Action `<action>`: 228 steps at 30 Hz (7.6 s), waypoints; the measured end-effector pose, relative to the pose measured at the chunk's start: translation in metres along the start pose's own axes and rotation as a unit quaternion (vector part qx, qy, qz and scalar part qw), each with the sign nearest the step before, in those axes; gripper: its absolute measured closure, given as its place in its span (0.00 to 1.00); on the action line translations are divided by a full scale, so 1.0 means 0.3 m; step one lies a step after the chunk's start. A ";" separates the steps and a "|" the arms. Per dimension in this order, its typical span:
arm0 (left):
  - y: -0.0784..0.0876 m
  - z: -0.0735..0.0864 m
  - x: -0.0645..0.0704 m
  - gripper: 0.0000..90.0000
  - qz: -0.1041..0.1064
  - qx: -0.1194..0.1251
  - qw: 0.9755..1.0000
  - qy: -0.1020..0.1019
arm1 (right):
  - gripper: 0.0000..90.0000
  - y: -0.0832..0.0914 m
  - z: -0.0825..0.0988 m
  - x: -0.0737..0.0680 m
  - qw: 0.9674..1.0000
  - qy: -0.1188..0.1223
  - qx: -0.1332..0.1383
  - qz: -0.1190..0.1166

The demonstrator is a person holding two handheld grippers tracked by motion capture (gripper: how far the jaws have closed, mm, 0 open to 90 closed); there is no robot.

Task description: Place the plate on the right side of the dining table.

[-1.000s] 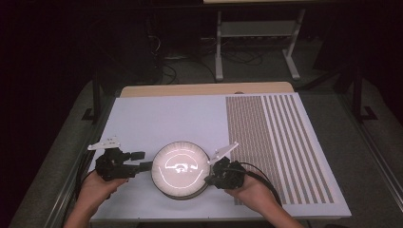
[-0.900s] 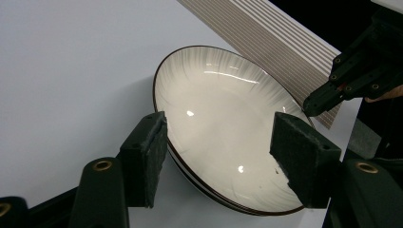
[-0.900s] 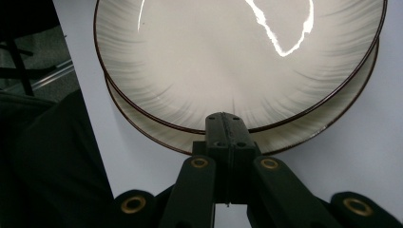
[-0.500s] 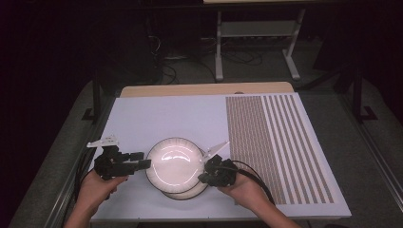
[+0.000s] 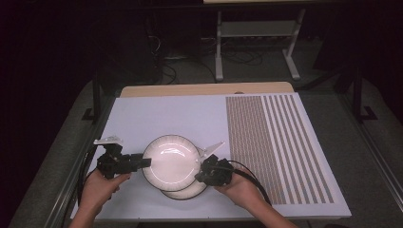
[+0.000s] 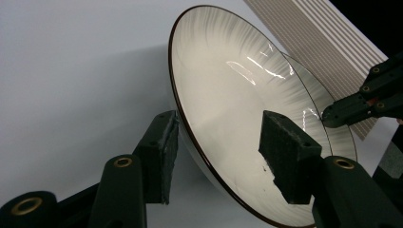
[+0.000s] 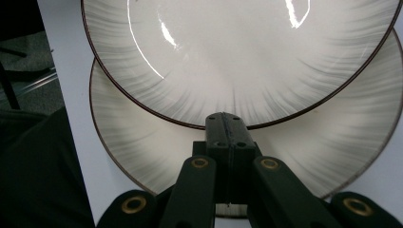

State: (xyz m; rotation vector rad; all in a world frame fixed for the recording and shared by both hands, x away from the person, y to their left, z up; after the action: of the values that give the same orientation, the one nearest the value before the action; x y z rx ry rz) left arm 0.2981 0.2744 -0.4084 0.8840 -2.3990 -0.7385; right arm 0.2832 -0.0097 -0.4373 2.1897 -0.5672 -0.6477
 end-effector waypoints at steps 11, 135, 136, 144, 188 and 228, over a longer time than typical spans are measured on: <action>-0.021 0.004 -0.022 0.64 -0.026 -0.023 0.997 0.065 | 1.00 -0.045 -0.025 -0.008 1.000 0.003 0.004 -0.002; -0.260 -0.219 0.143 0.86 0.025 0.126 0.939 0.320 | 0.84 0.243 -0.049 0.243 0.890 -0.343 0.283 0.098; -0.270 -0.228 0.150 0.86 0.028 0.126 0.939 0.318 | 0.84 0.251 -0.045 0.249 0.889 -0.344 0.285 0.100; -0.363 -0.282 0.204 0.86 0.045 0.112 0.945 0.304 | 0.84 0.313 0.014 0.314 0.877 -0.365 0.290 0.117; -0.774 -0.484 0.421 0.86 0.117 0.054 0.960 0.250 | 0.86 0.560 0.292 0.574 0.823 -0.435 0.314 0.187; -1.032 -0.435 0.419 0.83 0.099 0.010 0.967 0.235 | 0.84 0.481 0.419 0.771 0.828 -0.444 0.265 0.218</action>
State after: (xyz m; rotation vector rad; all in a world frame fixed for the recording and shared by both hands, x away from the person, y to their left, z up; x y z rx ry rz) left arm 0.4252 -0.0546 -0.4747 0.7156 -2.0331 -0.3762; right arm 0.3582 -0.2995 -0.4595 1.9882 -1.8590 -1.3699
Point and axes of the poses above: each handheld gripper's, and its own axes: y roughly backward along the jaws, z roughly out of its underside, x roughly to its right, the point moved 3 cm from there along -y, roughly forward along the jaws, and after that the axes turned 10 degrees about -y, right-handed, at the moved point
